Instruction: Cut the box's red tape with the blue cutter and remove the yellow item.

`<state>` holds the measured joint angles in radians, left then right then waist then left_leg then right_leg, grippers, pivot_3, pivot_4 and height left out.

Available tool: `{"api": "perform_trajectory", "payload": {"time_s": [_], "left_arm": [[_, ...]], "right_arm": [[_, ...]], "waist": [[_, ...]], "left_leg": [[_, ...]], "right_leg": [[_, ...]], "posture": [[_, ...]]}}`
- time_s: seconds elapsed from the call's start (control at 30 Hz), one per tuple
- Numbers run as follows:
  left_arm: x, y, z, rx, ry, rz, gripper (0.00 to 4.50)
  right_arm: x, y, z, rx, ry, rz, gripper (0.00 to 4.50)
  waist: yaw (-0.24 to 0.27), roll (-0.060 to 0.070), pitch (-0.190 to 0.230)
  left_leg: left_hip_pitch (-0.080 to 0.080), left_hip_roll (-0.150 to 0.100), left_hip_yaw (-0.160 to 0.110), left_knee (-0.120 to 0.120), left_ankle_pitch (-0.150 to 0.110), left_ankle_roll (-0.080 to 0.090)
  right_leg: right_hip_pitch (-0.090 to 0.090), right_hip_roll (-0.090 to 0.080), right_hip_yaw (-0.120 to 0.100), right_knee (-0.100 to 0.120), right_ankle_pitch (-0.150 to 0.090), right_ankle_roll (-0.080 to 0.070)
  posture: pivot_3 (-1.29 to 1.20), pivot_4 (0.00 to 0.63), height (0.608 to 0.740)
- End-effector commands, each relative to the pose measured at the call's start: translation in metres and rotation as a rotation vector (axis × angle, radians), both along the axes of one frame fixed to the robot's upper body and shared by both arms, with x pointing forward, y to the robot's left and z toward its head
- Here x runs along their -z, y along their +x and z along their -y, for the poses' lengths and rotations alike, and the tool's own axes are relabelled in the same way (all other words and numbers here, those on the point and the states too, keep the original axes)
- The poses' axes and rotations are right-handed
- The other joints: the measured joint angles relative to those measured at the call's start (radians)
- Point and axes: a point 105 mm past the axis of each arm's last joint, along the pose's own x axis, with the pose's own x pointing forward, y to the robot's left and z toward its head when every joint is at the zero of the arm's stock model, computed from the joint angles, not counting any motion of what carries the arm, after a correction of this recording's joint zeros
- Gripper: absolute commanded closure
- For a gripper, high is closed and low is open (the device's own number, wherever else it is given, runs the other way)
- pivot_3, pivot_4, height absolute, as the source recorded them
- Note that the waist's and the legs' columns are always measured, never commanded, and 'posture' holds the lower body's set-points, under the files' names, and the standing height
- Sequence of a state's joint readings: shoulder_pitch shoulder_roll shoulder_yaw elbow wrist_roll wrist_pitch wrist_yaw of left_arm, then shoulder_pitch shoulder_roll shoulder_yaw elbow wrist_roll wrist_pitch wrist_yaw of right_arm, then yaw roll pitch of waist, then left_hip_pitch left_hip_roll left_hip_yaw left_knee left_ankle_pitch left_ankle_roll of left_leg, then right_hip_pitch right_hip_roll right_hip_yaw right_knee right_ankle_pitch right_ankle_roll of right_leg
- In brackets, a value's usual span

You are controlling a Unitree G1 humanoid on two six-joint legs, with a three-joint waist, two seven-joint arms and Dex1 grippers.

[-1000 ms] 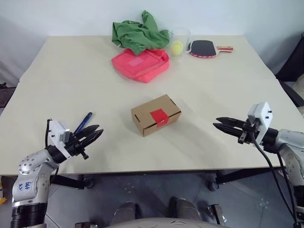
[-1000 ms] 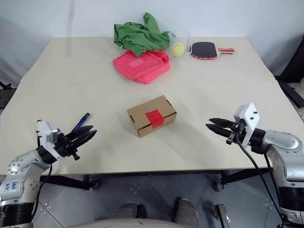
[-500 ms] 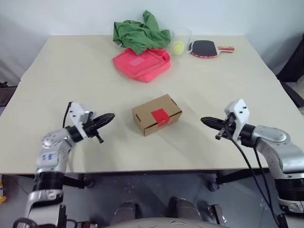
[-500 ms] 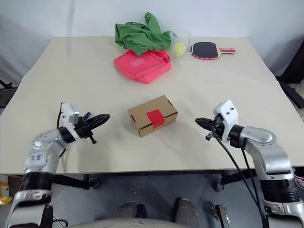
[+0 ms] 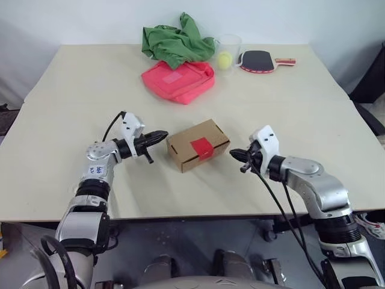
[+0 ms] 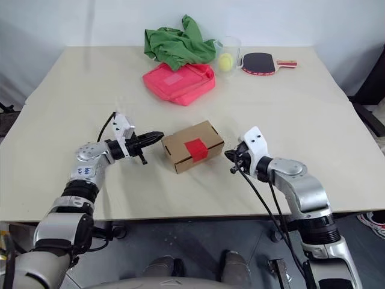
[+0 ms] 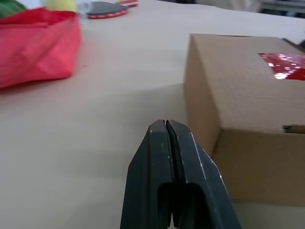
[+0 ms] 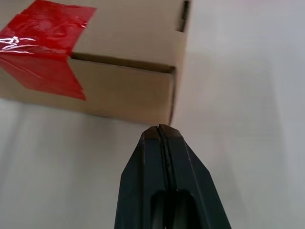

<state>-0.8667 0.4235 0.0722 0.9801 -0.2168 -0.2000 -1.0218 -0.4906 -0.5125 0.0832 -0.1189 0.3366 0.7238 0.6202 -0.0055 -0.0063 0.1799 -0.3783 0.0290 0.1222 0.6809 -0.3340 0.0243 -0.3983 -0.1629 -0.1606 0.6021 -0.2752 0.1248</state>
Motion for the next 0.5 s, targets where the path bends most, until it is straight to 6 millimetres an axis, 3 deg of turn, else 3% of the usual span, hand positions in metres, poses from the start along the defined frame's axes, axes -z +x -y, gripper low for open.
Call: {"api": "perform_trajectory", "payload": {"time_s": [0.03, 0.3, 0.5], "left_arm": [[-0.006, 0.002, 0.006, 0.042, 0.014, 0.008, 4.47], [-0.007, -0.011, 0.016, 0.196, 0.021, -0.040, 4.47], [-0.008, -0.035, 0.023, 0.345, 0.037, -0.095, 4.47]], "right_arm": [[-0.012, 0.009, -0.011, -0.011, -0.005, 0.042, 4.50], [-0.022, 0.030, -0.019, 0.003, -0.009, 0.097, 4.50], [-0.031, 0.041, -0.024, -0.028, -0.009, 0.140, 4.50]], "waist": [[-0.002, 0.000, 0.000], [-0.006, 0.000, 0.000], [-0.022, 0.000, 0.000]], "left_leg": [[0.000, 0.000, 0.000, 0.000, 0.000, 0.000], [-0.001, 0.000, 0.000, 0.000, 0.000, 0.000], [-0.011, 0.000, 0.000, 0.003, 0.000, 0.000]], "right_leg": [[0.000, 0.000, 0.000, 0.000, 0.000, 0.000], [-0.001, 0.000, -0.001, 0.001, 0.000, 0.000], [-0.013, 0.000, -0.001, 0.008, 0.000, 0.001]], "posture": [[0.00, 0.150, 0.740], [0.00, 0.150, 0.740], [0.00, 0.150, 0.740]]}}
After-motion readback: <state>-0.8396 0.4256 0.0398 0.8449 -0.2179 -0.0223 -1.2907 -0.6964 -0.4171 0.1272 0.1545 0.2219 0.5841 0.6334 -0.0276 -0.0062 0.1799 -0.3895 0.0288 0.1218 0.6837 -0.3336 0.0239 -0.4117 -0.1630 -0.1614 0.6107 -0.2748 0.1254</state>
